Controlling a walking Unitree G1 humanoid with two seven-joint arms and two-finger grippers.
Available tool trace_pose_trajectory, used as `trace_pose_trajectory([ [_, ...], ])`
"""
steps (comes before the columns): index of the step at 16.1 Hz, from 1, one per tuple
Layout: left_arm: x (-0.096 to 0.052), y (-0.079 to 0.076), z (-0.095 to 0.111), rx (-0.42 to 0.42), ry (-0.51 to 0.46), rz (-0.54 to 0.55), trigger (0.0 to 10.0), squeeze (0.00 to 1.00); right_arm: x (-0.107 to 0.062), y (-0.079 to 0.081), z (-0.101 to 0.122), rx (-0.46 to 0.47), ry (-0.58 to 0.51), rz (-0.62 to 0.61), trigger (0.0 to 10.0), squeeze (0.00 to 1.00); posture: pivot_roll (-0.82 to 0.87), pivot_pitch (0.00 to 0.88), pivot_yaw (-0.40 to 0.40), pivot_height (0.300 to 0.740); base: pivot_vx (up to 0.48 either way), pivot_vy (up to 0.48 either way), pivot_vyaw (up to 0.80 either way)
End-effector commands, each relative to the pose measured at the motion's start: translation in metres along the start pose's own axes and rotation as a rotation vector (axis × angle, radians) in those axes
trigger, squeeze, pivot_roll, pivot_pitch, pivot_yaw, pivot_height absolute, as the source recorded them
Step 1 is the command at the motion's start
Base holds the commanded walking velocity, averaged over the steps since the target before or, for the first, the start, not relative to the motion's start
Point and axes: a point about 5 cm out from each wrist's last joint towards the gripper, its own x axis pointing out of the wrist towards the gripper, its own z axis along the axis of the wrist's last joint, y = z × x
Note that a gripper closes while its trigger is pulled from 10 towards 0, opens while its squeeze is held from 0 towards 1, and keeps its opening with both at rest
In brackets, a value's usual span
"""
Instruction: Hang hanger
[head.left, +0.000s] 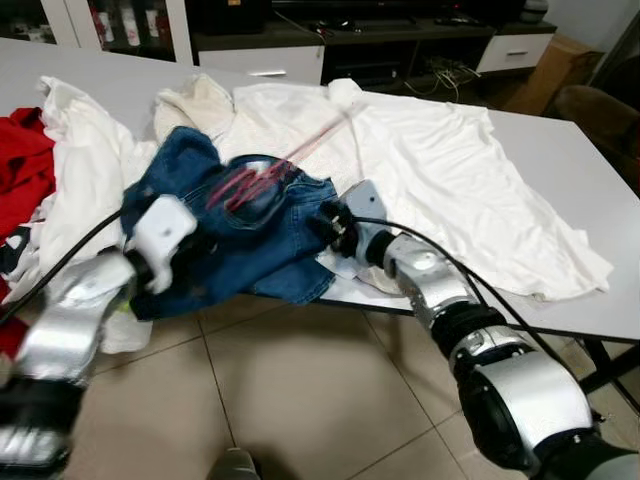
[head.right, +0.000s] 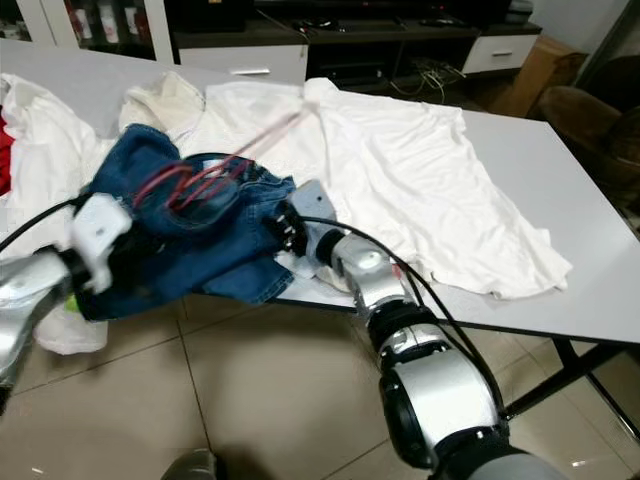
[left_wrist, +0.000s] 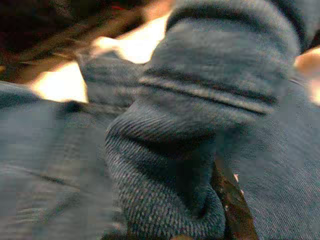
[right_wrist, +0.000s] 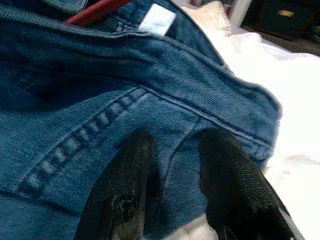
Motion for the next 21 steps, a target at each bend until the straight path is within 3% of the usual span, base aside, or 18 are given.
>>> trace_pose_trajectory([
  [1, 0.004, 0.015, 0.01, 0.019, -0.043, 0.122, 10.0, 0.0, -0.011, -0.026, 0.003, 0.023, -0.03, -0.141, 10.0, 0.0, 0.17, 0.0, -0.083, 0.74, 0.0, 0.0, 0.0],
  [3, 0.016, 0.014, 0.019, -0.017, -0.094, 0.158, 10.0, 0.0, -0.018, -0.037, 0.007, 0.045, -0.078, -0.206, 10.0, 0.0, 0.16, 0.0, -0.071, 0.74, 0.0, 0.0, 0.0],
  [7, 0.029, 0.007, 0.023, -0.009, -0.122, 0.117, 10.0, 0.0, -0.032, -0.053, 0.007, 0.036, -0.123, -0.309, 10.0, 0.0, 0.14, 0.0, -0.058, 0.74, 0.0, 0.0, 0.0],
  [8, 0.03, 0.006, 0.022, -0.006, -0.116, 0.094, 10.0, 0.0, -0.037, -0.054, 0.002, 0.029, -0.122, -0.296, 10.0, 1.0, 0.14, 0.0, -0.052, 0.74, 0.0, 0.0, 0.0],
  [11, 0.029, 0.004, 0.02, 0.001, -0.108, 0.063, 10.0, 0.0, -0.034, -0.042, 0.004, -0.026, -0.142, -0.163, 10.0, 1.0, 0.13, 0.0, -0.05, 0.74, 0.0, 0.0, 0.0],
  [14, 0.023, -0.003, 0.014, 0.018, -0.094, -0.026, 10.0, 0.0, -0.025, -0.027, 0.015, -0.286, -0.12, -0.026, 10.0, 1.0, 0.15, 0.0, -0.051, 0.74, 0.0, 0.0, 0.0],
  [15, 0.02, -0.003, 0.012, 0.02, -0.089, -0.038, 10.0, 0.0, -0.021, -0.023, 0.02, -0.433, -0.089, 0.021, 10.0, 0.0, 0.15, 0.0, -0.054, 0.74, 0.0, 0.0, 0.0],
  [21, 0.016, -0.004, 0.02, 0.004, -0.152, -0.05, 10.0, 0.0, -0.01, -0.013, 0.029, -0.535, -0.057, 0.131, 10.0, 0.0, 0.16, 0.0, -0.065, 0.74, 0.0, 0.0, 0.0],
])
